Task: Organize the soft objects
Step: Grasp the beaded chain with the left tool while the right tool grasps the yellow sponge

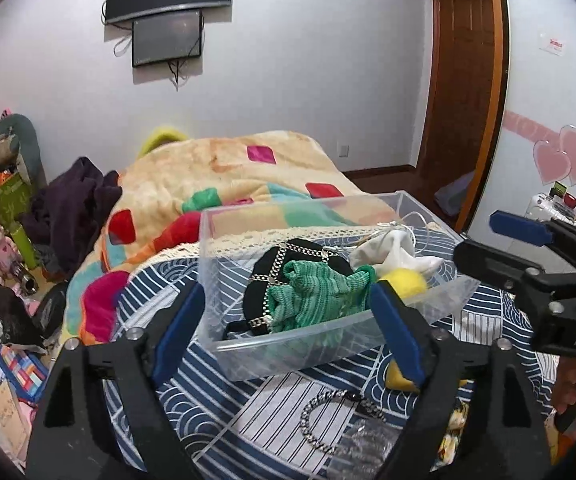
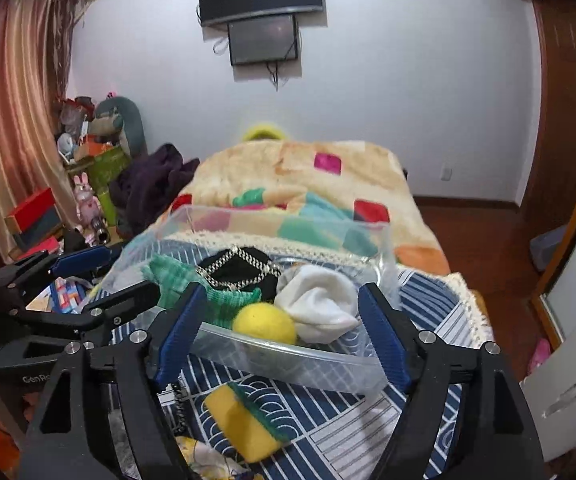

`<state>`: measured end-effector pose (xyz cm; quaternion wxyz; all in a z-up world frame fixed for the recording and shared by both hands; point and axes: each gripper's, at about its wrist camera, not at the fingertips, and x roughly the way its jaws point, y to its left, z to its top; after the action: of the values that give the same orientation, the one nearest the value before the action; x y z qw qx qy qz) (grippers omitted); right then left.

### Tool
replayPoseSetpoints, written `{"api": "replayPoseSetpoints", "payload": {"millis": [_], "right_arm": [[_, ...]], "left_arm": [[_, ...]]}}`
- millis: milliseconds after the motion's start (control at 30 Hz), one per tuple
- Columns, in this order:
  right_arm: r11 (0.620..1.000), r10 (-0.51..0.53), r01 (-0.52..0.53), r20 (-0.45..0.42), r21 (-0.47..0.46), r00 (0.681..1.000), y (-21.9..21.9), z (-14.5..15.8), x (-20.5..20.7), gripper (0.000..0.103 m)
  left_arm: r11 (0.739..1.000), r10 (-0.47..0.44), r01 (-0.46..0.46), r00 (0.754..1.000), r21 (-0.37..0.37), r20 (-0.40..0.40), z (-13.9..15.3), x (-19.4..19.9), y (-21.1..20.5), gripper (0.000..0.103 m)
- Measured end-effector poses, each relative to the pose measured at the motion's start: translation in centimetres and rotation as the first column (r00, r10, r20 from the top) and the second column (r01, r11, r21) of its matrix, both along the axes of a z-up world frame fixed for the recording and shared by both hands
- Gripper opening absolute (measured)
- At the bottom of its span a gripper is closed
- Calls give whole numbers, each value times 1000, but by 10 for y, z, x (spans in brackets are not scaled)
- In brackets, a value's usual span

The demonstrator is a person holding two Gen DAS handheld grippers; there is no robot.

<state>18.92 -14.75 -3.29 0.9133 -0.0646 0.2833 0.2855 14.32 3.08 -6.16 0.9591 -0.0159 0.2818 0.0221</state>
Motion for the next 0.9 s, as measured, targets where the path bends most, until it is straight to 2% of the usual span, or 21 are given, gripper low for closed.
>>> {"api": "replayPoseSetpoints", "payload": {"millis": [100, 267, 567, 633, 700, 800, 900], "right_arm": [[1000, 4, -4, 29, 3, 1000, -1, 4, -9, 83], [1000, 20, -20, 15, -8, 1000, -1, -7, -19, 83], [997, 35, -42, -107, -66, 994, -3, -54, -24, 83], [994, 44, -55, -118, -92, 992, -1, -61, -24, 83], [993, 47, -61, -126, -105, 991, 1, -66, -24, 83], [994, 59, -74, -159, -86, 986, 0, -69, -23, 82], [994, 38, -53, -155, -90, 987, -1, -70, -23, 82]], "left_arm": [[1000, 1, -1, 1000, 6, 6, 1, -10, 2, 98], [1000, -7, 7, 999, 19, -40, -13, -20, 4, 98], [1000, 1, 3, 987, 20, -159, -60, -25, 8, 97], [1000, -5, 7, 983, 11, -185, -68, -26, 9, 85], [1000, -7, 7, 977, 0, -215, -75, -24, 10, 78], [1000, 8, -12, 974, -14, -225, -82, -22, 14, 76], [1000, -8, 2, 969, -27, -246, -86, -18, 14, 66]]}}
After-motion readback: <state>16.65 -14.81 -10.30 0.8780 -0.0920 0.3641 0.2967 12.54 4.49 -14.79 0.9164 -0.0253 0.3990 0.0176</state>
